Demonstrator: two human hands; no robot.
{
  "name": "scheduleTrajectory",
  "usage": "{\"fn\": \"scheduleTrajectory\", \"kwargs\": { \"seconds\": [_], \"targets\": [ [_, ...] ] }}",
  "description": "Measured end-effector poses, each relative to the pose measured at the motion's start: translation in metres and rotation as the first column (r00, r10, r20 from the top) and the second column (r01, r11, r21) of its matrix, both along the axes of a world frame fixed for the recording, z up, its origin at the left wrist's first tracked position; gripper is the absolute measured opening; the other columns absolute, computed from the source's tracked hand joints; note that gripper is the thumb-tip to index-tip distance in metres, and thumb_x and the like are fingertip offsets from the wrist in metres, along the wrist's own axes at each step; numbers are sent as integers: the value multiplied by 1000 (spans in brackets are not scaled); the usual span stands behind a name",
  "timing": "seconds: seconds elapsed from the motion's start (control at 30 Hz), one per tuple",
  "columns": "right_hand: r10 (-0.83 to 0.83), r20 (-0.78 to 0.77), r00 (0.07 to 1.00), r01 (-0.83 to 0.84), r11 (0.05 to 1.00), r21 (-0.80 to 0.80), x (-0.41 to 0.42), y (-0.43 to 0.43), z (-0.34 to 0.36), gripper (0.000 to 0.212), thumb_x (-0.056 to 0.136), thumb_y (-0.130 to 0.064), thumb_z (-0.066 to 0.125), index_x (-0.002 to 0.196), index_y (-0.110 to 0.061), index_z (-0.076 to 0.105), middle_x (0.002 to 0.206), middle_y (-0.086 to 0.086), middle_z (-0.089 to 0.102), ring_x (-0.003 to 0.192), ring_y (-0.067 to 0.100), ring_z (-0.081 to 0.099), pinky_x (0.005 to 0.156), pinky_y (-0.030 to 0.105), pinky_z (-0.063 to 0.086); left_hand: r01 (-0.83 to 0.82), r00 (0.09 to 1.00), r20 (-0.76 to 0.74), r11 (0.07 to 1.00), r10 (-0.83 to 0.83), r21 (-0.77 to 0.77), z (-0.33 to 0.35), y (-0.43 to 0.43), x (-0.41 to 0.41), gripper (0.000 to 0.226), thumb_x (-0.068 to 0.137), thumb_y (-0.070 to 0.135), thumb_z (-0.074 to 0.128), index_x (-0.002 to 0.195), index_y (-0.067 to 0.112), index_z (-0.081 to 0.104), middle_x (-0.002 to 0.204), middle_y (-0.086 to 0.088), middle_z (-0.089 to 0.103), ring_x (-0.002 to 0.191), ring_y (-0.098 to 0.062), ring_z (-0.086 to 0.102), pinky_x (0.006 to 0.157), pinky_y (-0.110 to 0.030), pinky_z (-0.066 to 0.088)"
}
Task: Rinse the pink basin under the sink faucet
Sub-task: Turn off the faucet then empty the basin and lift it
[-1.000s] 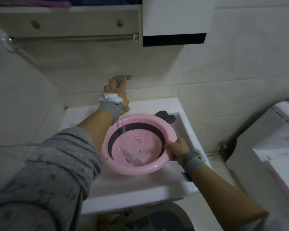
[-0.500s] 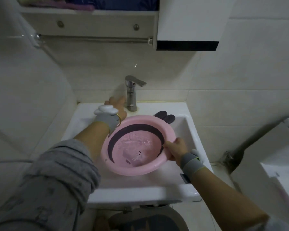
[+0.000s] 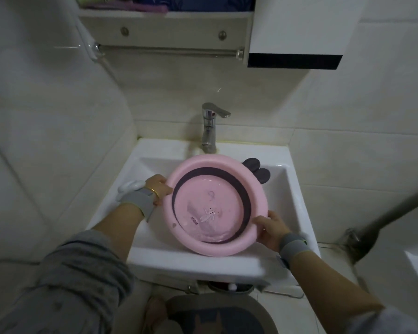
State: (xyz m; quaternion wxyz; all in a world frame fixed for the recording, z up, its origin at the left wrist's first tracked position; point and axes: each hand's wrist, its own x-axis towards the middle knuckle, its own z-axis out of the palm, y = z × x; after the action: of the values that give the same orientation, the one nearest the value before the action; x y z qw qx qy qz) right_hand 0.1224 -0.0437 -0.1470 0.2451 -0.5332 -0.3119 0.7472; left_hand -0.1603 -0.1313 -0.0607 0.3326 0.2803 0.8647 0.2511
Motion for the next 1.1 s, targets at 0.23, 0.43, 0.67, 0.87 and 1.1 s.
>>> {"fn": "scheduleTrajectory", "kwargs": {
  "seconds": [0.23, 0.43, 0.67, 0.87, 1.1],
  "targets": [
    [64, 145, 987, -59, 998, -39, -3, 4, 17, 43, 84, -4, 53, 126, -1, 47, 110, 25, 57, 75, 33, 59, 53, 39, 58, -60, 994, 84, 997, 65, -54, 11, -1, -5, 16, 84, 11, 58, 94, 0, 54, 66, -16, 52, 51, -27, 50, 47, -25, 45],
    [59, 296, 953, -119, 975, 188, -6, 13, 57, 38, 85, -9, 59, 119, -3, 44, 110, 24, 56, 72, 32, 60, 37, 35, 55, -107, 971, 191, 976, 144, -190, -9, -13, 2, 24, 86, 12, 54, 106, 0, 53, 63, -19, 60, 52, -28, 58, 62, -32, 49],
    [-7, 298, 955, -89, 947, 307, 4, 13, 42, 52, 84, -3, 57, 132, -11, 40, 127, 20, 51, 110, 44, 55, 82, 60, 53, -39, 981, 189, 996, 52, -74, -18, -2, 10, 35, 92, 7, 51, 125, -3, 50, 82, -18, 62, 59, -26, 63, 55, -32, 49],
    [18, 86, 996, -17, 1000, -10, 1, 6, 14, 37, 89, 7, 47, 124, -3, 39, 111, 21, 52, 88, 38, 56, 83, 62, 47, 9, 1000, -24, 999, -8, 40, 7, 8, 8, 20, 82, 11, 60, 99, 6, 51, 106, -23, 62, 96, -41, 66, 80, -50, 58],
    [238, 188, 953, -222, 970, -100, 0, 6, 30, 34, 88, -19, 53, 119, -5, 49, 90, 15, 59, 72, 27, 59, 53, 31, 55, -9, 995, -96, 999, 5, -46, 15, 9, -6, 40, 66, 36, 56, 87, 3, 61, 78, -16, 65, 69, -31, 63, 69, -33, 53]
  ]
}}
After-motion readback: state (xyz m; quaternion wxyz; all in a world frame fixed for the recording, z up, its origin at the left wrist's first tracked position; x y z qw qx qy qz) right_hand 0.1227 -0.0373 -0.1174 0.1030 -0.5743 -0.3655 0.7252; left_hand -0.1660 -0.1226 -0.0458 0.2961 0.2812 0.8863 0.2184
